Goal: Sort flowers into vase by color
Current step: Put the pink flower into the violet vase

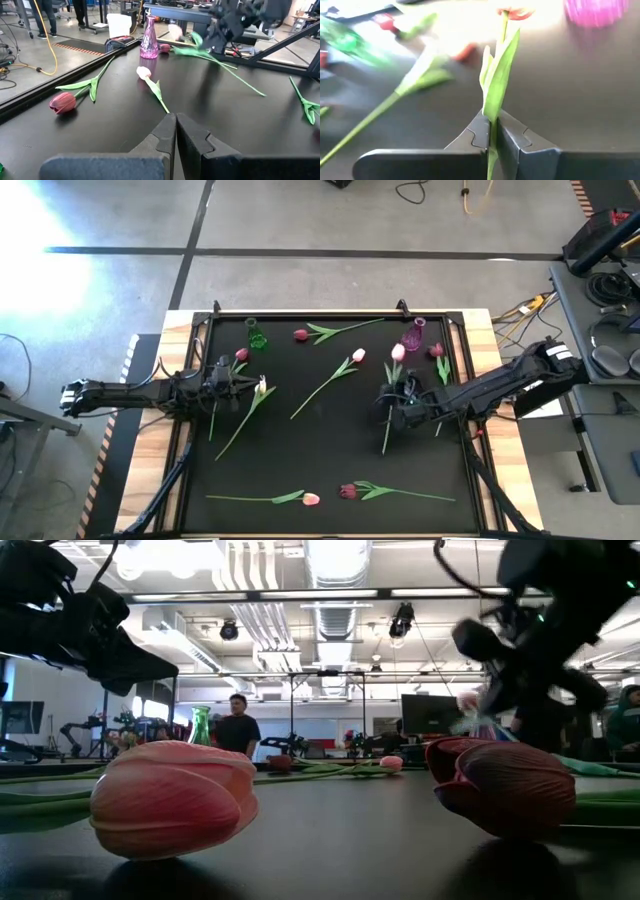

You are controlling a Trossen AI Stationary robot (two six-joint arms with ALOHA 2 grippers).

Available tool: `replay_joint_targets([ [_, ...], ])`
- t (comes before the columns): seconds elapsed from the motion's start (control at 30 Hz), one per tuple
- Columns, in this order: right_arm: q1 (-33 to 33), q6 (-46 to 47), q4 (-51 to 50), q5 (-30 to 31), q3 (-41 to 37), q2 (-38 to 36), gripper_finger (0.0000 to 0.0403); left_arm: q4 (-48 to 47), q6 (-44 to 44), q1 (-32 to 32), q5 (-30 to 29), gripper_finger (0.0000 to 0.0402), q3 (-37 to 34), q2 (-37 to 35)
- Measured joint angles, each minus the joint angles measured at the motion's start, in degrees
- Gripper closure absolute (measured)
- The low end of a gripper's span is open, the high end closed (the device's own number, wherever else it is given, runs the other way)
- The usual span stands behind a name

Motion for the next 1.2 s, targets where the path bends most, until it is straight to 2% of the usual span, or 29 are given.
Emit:
replay_joint_targets([
  [0.13,-2.0,-17.3,0.1,11.3,5.0,-4.3,0.039,0.0,0.0,0.0,0.0,0.0402,0.0,0.0],
  [0.27,-6.0,-37.2,0.2,18.0,9.6,-10.4,0.039,0.0,0.0,0.0,0.0,0.0402,0.0,0.0],
  [0.4,-10.3,-51.7,0.2,21.8,12.4,-17.7,0.039,0.0,0.0,0.0,0.0,0.0402,0.0,0.0],
  [0.57,-14.3,-65.1,0.9,27.5,14.3,-25.3,0.039,0.0,0.0,0.0,0.0,0.0402,0.0,0.0],
  [0.7,-17.6,-76.9,8.2,27.9,14.5,-29.5,0.0391,0.0,0.0,0.0,0.0,0.0402,0.0,0.0],
  [0.8,-21.0,-89.6,17.8,21.4,14.0,-31.2,0.0391,0.0,0.0,0.0,0.0,0.0402,0.0,0.0],
  [0.93,-26.8,-104.8,27.5,5.0,13.2,-31.8,0.0393,0.0,0.0,0.0,0.0,0.0402,0.0,0.0],
  [1.03,-32.0,-109.8,29.4,-5.1,12.4,-31.8,0.0394,0.0,0.0,0.0,0.0,0.0402,0.0,0.0],
  [1.2,-40.0,-111.4,37.9,-11.8,8.8,-31.1,0.0394,0.0,0.0,0.0,0.0,0.0402,0.0,0.0],
])
